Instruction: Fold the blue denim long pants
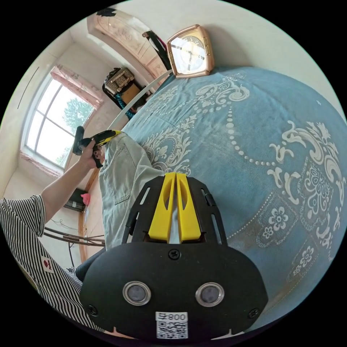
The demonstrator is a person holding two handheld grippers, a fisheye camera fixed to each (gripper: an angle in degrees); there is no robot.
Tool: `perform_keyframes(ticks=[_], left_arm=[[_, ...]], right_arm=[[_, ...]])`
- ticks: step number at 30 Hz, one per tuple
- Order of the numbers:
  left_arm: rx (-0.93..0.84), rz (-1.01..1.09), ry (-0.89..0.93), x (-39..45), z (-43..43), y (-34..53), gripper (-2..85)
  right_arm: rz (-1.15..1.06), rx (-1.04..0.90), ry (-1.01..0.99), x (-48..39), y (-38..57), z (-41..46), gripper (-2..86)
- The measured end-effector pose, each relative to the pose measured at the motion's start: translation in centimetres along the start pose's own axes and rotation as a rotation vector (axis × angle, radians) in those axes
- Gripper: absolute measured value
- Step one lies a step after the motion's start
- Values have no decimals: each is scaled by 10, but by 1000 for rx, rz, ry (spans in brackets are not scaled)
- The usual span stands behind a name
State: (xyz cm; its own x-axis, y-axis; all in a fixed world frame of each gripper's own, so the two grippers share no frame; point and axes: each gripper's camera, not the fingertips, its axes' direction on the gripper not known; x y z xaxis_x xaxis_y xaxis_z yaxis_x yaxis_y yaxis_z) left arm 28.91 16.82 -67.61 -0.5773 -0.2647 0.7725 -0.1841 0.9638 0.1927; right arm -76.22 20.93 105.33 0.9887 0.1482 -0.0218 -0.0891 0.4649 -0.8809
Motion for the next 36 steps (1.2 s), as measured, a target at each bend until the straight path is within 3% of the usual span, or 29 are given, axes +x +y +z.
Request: perform_keyframes(ticks=[12,18,22,27,32,36], left_arm=[[4,-57,-103,3,28,4,39],[109,147,-55,66,10,22,65],[-83,468,218,149,47,49,84],[-341,738,262,229,113,71,98],[-490,848,193,259,150,80,76],[-449,807,277,249,140,82,22]], right_arm=[[95,1,-62,32,23,5,2],[112,115,-97,42,47,-28,7],[63,88,-71,41,91,-62,24],[53,-45,53,31,145,-87,55],[11,-151,153,19,169,-87,55],[12,-149,163,11,173,-92,29]])
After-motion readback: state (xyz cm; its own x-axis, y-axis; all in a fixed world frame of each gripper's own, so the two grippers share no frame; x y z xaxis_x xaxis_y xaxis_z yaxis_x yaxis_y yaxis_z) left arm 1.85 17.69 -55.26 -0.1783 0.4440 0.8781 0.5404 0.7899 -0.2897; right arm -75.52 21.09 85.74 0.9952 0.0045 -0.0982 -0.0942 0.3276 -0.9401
